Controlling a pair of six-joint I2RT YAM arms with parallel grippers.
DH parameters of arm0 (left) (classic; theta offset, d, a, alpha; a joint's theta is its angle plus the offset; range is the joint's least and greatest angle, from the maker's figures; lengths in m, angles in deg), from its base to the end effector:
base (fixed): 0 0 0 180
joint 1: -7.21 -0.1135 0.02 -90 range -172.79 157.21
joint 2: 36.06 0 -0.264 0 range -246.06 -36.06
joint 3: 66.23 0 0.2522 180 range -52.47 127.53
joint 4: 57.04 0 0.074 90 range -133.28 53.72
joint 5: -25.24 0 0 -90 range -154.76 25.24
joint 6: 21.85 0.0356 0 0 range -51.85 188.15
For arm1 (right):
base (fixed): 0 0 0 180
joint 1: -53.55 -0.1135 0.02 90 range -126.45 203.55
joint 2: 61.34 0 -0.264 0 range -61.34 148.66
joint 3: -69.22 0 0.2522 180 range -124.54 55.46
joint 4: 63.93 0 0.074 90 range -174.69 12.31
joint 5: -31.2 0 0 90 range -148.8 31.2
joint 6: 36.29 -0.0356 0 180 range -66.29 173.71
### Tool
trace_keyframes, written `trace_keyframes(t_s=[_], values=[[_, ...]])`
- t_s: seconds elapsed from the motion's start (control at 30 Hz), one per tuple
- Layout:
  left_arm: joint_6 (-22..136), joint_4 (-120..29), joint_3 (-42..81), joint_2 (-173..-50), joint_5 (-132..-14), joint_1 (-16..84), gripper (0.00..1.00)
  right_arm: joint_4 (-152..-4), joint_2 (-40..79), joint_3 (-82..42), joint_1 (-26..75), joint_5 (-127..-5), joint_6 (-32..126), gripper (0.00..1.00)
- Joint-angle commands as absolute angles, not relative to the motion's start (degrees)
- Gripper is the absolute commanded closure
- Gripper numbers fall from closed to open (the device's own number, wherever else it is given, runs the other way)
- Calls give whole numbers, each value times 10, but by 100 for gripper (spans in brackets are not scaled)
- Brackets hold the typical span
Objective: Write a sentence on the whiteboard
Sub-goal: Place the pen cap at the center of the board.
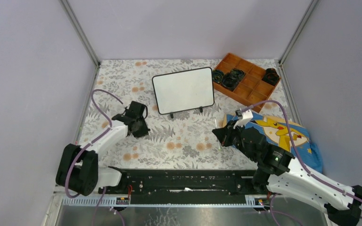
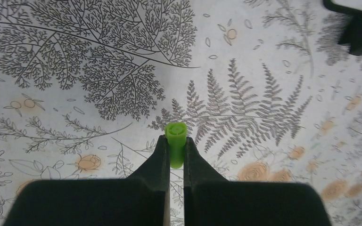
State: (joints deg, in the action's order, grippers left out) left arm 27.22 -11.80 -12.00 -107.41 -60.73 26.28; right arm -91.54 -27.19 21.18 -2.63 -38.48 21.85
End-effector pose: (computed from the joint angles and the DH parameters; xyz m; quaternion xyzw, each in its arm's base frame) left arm 0.2157 -0.0719 0.1924 -0.1923 0.9513 -0.0898 0.2238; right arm 0.0941 0.1183 0.2968 -0.0566 0.7797 0.3227 0.5335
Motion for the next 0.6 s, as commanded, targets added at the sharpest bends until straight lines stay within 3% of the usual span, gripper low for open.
trace_keyframes(t_s=[0.0,0.27,0.57], values=[[288,-174,-91,-1139,-609,255,100,-908,-276,209,-25,-365,244,100],[299,-188,-66,-1224,-615,252,99,-916,-281,209,-25,-369,253,100],[306,-197,-69,-1245,-618,252,85,-904,-270,214,-25,-370,253,100]])
